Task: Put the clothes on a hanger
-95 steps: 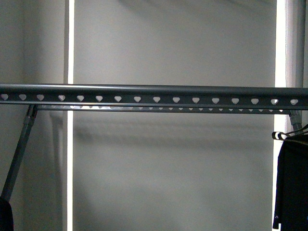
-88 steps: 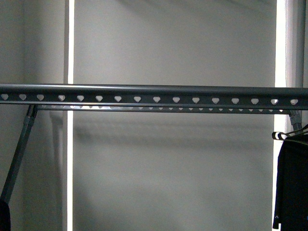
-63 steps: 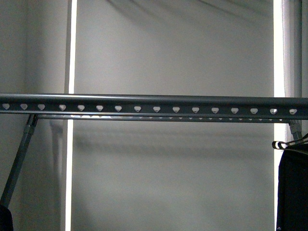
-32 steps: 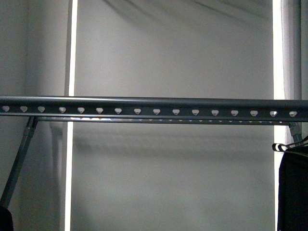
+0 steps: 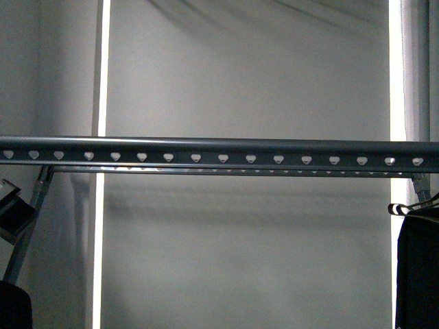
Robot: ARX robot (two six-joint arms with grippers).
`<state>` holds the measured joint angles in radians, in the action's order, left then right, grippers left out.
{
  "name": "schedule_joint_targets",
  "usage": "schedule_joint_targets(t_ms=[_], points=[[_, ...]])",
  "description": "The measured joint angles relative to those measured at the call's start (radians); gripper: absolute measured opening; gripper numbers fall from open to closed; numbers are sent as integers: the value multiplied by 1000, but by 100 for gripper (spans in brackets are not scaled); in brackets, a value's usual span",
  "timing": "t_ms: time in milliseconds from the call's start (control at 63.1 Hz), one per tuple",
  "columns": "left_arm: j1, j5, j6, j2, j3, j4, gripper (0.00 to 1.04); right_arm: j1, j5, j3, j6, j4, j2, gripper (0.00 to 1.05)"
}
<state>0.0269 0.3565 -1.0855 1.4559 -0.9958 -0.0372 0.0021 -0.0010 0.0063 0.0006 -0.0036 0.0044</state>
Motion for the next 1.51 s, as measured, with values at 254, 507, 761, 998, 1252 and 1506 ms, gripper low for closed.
schedule_joint_targets(t_ms=[254,507,761,998,1252,1506], points=[[1,42,76,7,-8,13,53,0,0,0,0,0,0,97],[-2,-18,98,-74,50,19,8,0,0,0,0,0,0,97],[-31,-132,166,-226,200,29,5,0,0,0,0,0,0,97],[5,-304,387,-433,299,117,5,0,0,0,0,0,0,97],[238,-567,840,-623,317,320,5,0,0,0,0,0,0,97],[132,-798,1637,-388,103,264,5,0,0,0,0,0,0,97]])
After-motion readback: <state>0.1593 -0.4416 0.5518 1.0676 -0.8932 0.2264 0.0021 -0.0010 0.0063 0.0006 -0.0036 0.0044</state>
